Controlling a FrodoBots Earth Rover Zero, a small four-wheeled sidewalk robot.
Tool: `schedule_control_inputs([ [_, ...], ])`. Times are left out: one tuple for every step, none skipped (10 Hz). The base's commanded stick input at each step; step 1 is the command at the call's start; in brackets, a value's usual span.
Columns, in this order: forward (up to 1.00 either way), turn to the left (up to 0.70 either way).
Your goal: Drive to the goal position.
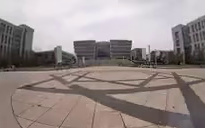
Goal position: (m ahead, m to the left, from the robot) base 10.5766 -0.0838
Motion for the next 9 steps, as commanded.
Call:
schedule_control_inputs([
  [0.7,0.01],
  [0.7,0.01],
  [0.7,0.01],
  [0.7,0.01],
  [0.7,0.01],
  [0.7,0.01],
  [0.7,0.01],
  [0.7,0.01],
  [0.7,0.01],
])
